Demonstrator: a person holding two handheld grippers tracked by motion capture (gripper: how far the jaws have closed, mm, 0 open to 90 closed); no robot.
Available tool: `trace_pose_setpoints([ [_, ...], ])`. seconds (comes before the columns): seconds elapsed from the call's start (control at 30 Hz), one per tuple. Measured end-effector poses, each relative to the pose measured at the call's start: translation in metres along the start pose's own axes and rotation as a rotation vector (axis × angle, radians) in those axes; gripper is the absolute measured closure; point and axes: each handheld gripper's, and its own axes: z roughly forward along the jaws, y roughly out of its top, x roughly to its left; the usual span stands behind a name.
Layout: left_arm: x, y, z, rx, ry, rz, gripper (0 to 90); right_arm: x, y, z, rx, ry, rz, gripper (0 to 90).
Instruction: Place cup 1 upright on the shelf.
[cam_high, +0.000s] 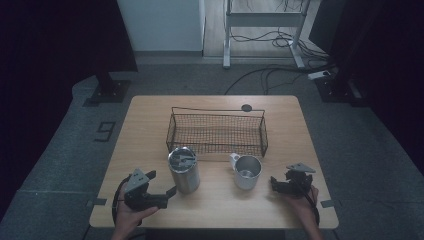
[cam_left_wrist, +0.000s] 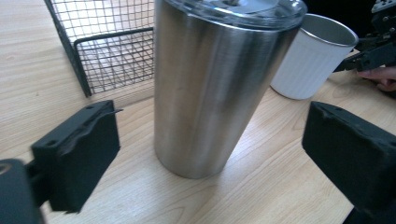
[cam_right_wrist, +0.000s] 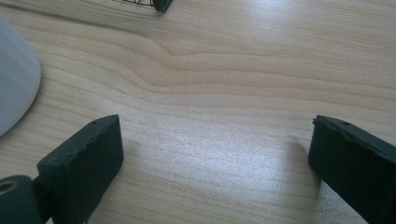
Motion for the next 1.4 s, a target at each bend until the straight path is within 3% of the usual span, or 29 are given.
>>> trace_pose_setpoints([
  [0.3, -0.011, 0.002, 0.007, 0.002, -0.022, 0.021, 1.5, 0.000, 0.000, 0.000, -0.003, -0.006, 0.006, 4.1],
  [0.53, -0.015, 0.003, 0.018, 0.022, -0.015, 0.022, 0.8, 0.000, 0.000, -0.001, -0.005, -0.011, 0.012, 4.8],
  [1.4, -0.011, 0.016, 0.051, 0.039, 0.010, 0.001, 0.0, -0.001, -0.001, -0.001, -0.009, -0.018, 0.016, 5.9],
])
